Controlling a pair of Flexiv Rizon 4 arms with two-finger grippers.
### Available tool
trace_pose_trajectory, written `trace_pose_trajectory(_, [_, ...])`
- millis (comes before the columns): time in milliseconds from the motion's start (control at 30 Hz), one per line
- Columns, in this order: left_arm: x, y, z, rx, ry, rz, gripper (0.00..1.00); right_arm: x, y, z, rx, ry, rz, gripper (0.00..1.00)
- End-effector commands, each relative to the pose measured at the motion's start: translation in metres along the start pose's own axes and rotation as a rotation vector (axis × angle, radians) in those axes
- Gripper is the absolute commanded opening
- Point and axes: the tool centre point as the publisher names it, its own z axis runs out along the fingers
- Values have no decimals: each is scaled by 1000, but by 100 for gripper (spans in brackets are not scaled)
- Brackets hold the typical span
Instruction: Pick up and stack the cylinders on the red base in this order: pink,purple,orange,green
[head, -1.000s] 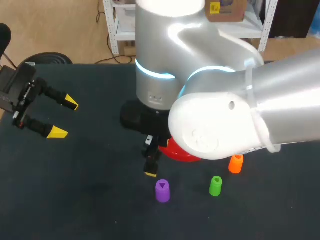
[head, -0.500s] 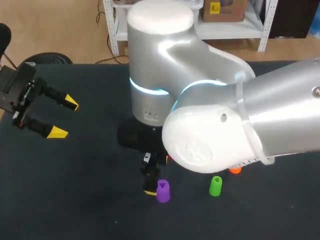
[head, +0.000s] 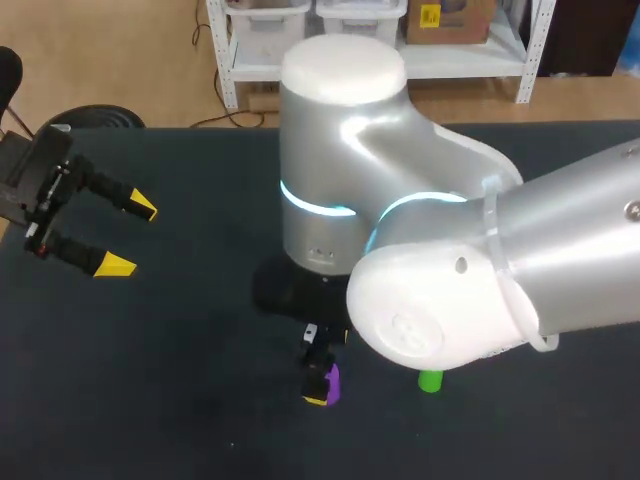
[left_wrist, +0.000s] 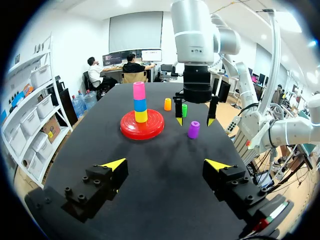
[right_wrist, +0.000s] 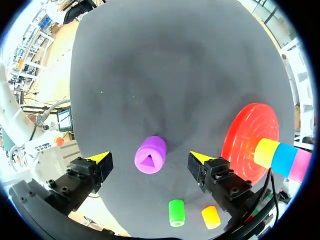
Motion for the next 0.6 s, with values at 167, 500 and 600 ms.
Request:
trace_pose_trajectory(167, [1, 0, 1, -1, -1, 3, 100, -3, 4, 12, 4, 8, 2, 100])
trace_pose_trajectory(500, [1, 0, 1, -1, -1, 3, 100, 0, 5, 14, 12, 6, 15, 100])
trace_pose_trajectory(600, [1, 0, 1, -1, -1, 3, 100, 1, 5, 13, 17, 3, 17, 100])
